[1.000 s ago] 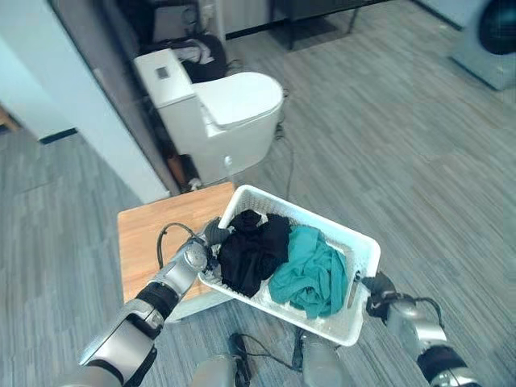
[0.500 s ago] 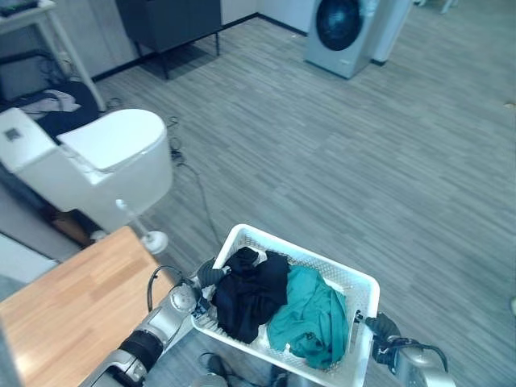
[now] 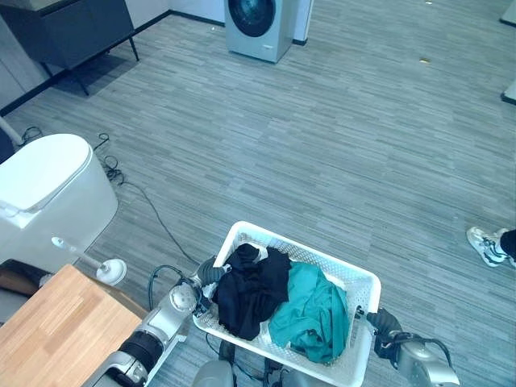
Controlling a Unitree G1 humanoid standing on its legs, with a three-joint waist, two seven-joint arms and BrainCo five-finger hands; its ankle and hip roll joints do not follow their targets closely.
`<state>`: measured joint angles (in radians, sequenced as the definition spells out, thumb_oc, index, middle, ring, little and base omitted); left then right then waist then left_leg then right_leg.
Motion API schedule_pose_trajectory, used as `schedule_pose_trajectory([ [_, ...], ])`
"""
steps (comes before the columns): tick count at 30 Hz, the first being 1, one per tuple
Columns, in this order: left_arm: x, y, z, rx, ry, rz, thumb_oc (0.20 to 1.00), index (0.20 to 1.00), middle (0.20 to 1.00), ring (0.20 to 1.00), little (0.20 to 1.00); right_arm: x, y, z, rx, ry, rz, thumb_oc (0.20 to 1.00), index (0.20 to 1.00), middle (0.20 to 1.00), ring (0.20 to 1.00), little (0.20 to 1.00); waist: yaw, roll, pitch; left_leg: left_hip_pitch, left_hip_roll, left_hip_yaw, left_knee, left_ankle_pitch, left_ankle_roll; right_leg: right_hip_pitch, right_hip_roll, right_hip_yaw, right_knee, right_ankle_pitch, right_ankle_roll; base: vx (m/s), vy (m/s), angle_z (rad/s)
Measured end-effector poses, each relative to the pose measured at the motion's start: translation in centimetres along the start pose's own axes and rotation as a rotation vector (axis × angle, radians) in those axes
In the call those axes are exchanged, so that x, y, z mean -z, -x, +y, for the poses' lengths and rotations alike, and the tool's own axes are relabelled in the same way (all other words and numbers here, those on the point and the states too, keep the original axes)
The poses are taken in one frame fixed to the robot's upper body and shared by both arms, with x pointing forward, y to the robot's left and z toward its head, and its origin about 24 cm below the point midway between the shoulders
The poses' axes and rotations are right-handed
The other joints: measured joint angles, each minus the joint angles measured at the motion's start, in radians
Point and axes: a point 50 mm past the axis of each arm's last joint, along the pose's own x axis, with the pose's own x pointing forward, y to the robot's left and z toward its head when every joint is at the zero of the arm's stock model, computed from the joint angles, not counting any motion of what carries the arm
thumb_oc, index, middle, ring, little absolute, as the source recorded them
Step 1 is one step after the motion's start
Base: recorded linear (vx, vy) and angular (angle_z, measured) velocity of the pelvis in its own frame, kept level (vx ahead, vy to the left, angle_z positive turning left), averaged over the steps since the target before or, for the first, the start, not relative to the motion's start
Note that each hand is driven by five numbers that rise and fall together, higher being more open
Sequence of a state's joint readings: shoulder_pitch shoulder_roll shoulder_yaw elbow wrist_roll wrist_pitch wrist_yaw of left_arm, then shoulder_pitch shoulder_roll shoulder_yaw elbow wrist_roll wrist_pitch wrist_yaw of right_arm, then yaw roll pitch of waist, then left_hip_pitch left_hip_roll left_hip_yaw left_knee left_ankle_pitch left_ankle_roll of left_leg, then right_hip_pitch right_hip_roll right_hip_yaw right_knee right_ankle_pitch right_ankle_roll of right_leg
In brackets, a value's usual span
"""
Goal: Grab the laundry basket,head to the washer,open it,put in the laundry and shut it.
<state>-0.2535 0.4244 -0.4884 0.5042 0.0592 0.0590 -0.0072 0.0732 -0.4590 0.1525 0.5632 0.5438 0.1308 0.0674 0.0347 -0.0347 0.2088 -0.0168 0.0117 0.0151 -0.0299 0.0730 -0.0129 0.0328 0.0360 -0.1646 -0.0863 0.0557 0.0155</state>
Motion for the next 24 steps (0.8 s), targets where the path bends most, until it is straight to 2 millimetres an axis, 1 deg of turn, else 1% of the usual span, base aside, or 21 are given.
schedule_pose_trajectory([
  [1,-0.2,0.0,0.1,-0.002,-0.003,-0.01,0.2,0.2,0.2,0.2,0.2,0.0,0.0,0.0,0.001,-0.003,-0.001,0.2,0.2,0.2,0.2,0.2,-0.006,0.005,0.003,0.011,-0.004,0.0,-0.015,0.0,0.0,0.004,-0.002,0.007,0.0,-0.007,0.009,0.02,-0.004,0.04],
  [3,-0.4,0.0,0.2,-0.006,-0.012,-0.016,0.2,0.2,0.2,0.2,0.2,-0.1,0.0,0.0,0.001,-0.006,-0.008,0.2,0.2,0.2,0.2,0.2,-0.006,0.017,0.004,0.016,-0.007,-0.002,-0.033,0.004,0.004,0.003,-0.002,0.018,0.0,-0.009,0.01,0.01,-0.037,0.06],
  [5,-0.4,0.0,0.2,-0.007,-0.025,-0.016,0.2,0.2,0.2,0.2,0.2,-0.1,0.1,-0.1,0.002,-0.008,-0.008,0.2,0.2,0.2,0.2,0.2,-0.011,0.027,0.004,0.016,-0.009,-0.006,-0.04,0.006,0.001,0.002,-0.003,0.019,0.001,-0.009,0.009,0.01,-0.07,0.11],
  [7,-0.4,0.0,0.2,-0.006,-0.03,-0.016,0.2,0.2,0.2,0.2,0.2,-0.2,0.1,-0.1,0.002,-0.01,-0.012,0.2,0.2,0.2,0.2,0.2,-0.011,0.029,0.004,0.015,-0.01,-0.007,-0.041,0.007,0.0,0.002,-0.004,0.019,0.001,-0.009,0.007,0.0,-0.102,0.11],
  [9,-0.4,-0.1,0.2,-0.006,-0.031,-0.015,0.2,0.2,0.2,0.2,0.2,-0.3,0.1,-0.1,0.003,-0.01,-0.017,0.2,0.2,0.2,0.2,0.2,-0.022,0.028,0.005,0.012,-0.005,-0.01,-0.026,0.008,-0.001,-0.003,0.002,0.022,0.016,-0.017,-0.003,0.03,-0.182,0.07],
  [11,-0.7,-0.2,0.4,-0.009,-0.035,-0.02,0.2,0.2,0.2,0.2,0.2,-0.4,0.2,-0.2,0.001,-0.006,-0.023,0.2,0.2,0.2,0.2,0.2,-0.027,0.022,0.007,0.003,0.0,-0.008,0.014,-0.011,-0.026,-0.005,0.006,0.022,0.04,-0.031,-0.015,0.06,-0.261,0.03],
  [12,-0.9,-0.4,0.7,-0.015,-0.041,-0.025,0.2,0.2,0.2,0.2,0.2,-0.6,0.2,-0.1,-0.004,-0.008,-0.028,0.2,0.2,0.2,0.2,0.2,-0.026,0.014,0.012,-0.014,0.006,-0.006,0.064,-0.029,-0.054,-0.004,0.018,0.027,0.06,-0.061,-0.029,0.03,-0.309,0.09],
  [13,-1.5,-0.9,1.9,-0.041,-0.055,-0.033,0.2,0.2,0.2,0.2,0.2,-1.1,0.1,0.4,-0.022,-0.012,-0.05,0.2,0.2,0.2,0.2,0.2,-0.022,-0.028,0.037,-0.111,-0.001,0.015,0.282,-0.044,-0.067,-0.027,0.009,0.048,0.125,-0.099,-0.083,0.08,-0.313,0.04],
  [14,-1.7,-1.1,2.4,-0.049,-0.069,-0.032,0.2,0.2,0.2,0.2,0.2,-1.5,0.1,0.7,-0.032,-0.013,-0.065,0.2,0.2,0.2,0.2,0.2,-0.011,-0.06,0.047,-0.185,-0.002,0.04,0.439,-0.024,-0.069,-0.041,-0.005,0.056,0.162,-0.107,-0.097,0.07,-0.184,-0.1],
  [15,-1.6,-1.2,2.5,-0.055,-0.065,-0.02,0.2,0.2,0.2,0.2,0.2,-1.9,0.0,0.7,-0.035,-0.008,-0.072,0.2,0.2,0.2,0.2,0.2,-0.003,-0.067,0.051,-0.235,0.012,0.027,0.556,-0.006,-0.079,-0.048,0.008,0.071,0.201,-0.134,-0.118,0.24,-0.102,-0.48],
  [16,-1.5,-1.4,2.6,-0.053,-0.073,-0.007,0.2,0.2,0.2,0.2,0.2,-2.6,-0.2,0.8,-0.041,0.006,-0.081,0.2,0.2,0.2,0.2,0.2,0.02,-0.069,0.054,-0.337,0.027,0.009,0.738,0.002,-0.061,-0.037,0.028,0.091,0.251,-0.185,-0.114,0.17,-0.017,-0.51],
  [17,-1.5,-1.6,2.9,-0.058,-0.075,-0.003,0.2,0.2,0.2,0.2,0.2,-2.7,-0.3,0.9,-0.042,0.002,-0.08,0.2,0.2,0.2,0.2,0.2,0.03,-0.068,0.052,-0.367,0.024,0.003,0.715,-0.03,-0.043,-0.031,0.038,0.097,0.251,-0.227,-0.104,0.3,-0.005,-0.46],
  [18,-2.0,-1.8,3.3,-0.068,-0.077,-0.01,0.2,0.2,0.2,0.2,0.2,-3.1,-0.3,1.0,-0.045,0.005,-0.086,0.2,0.2,0.2,0.2,0.2,0.032,-0.084,0.057,-0.376,0.009,0.005,0.623,-0.036,-0.034,-0.037,0.036,0.101,0.25,-0.225,-0.108,0.31,0.025,-0.26],
  [19,-2.4,-1.9,3.6,-0.076,-0.079,-0.021,0.2,0.2,0.2,0.2,0.2,-3.5,-0.3,1.0,-0.048,0.011,-0.095,0.2,0.2,0.2,0.2,0.2,0.038,-0.086,0.06,-0.388,-0.002,0.021,0.539,-0.034,-0.03,-0.036,0.04,0.1,0.249,-0.224,-0.1,0.49,0.038,-0.22],
  [20,-2.5,-2.0,3.7,-0.078,-0.08,-0.024,0.2,0.2,0.2,0.2,0.2,-3.6,-0.4,1.0,-0.048,0.015,-0.096,0.2,0.2,0.2,0.2,0.2,0.037,-0.08,0.06,-0.399,-0.006,0.029,0.491,-0.033,-0.029,-0.026,0.049,0.098,0.238,-0.224,-0.097,0.35,0.023,-0.18],
  [21,-2.3,-2.0,3.6,-0.078,-0.077,-0.019,0.2,0.2,0.2,0.2,0.2,-3.6,-0.4,1.2,-0.052,0.026,-0.091,0.2,0.2,0.2,0.2,0.2,0.039,-0.072,0.055,-0.397,-0.012,0.028,0.382,-0.032,-0.036,-0.02,0.06,0.101,0.229,-0.23,-0.092,0.38,0.01,-0.09],
  [22,-2.3,-2.2,3.6,-0.08,-0.069,-0.011,0.2,0.2,0.2,0.2,0.2,-3.6,-0.4,1.1,-0.052,0.029,-0.088,0.2,0.2,0.2,0.2,0.2,0.038,-0.061,0.045,-0.373,-0.018,0.027,0.186,-0.024,-0.04,-0.013,0.073,0.101,0.214,-0.228,-0.081,0.53,0.013,-0.29],
  [23,-1.7,-2.1,3.6,-0.084,-0.067,0.01,0.2,0.2,0.2,0.2,0.2,-3.9,-0.5,1.2,-0.061,0.044,-0.088,0.2,0.2,0.2,0.2,0.2,0.055,-0.04,0.05,-0.374,-0.022,0.03,0.046,-0.018,-0.048,0.014,0.099,0.101,0.196,-0.231,-0.077,0.99,0.079,-0.33],
  [24,-1.1,-1.9,3.5,-0.086,-0.056,0.025,0.2,0.2,0.2,0.2,0.2,-3.7,-0.6,1.6,-0.069,0.055,-0.077,0.2,0.2,0.2,0.2,0.2,0.067,-0.034,0.048,-0.374,-0.016,0.055,0.02,-0.029,-0.044,0.033,0.111,0.103,0.185,-0.248,-0.086,0.78,0.078,-0.46],
])
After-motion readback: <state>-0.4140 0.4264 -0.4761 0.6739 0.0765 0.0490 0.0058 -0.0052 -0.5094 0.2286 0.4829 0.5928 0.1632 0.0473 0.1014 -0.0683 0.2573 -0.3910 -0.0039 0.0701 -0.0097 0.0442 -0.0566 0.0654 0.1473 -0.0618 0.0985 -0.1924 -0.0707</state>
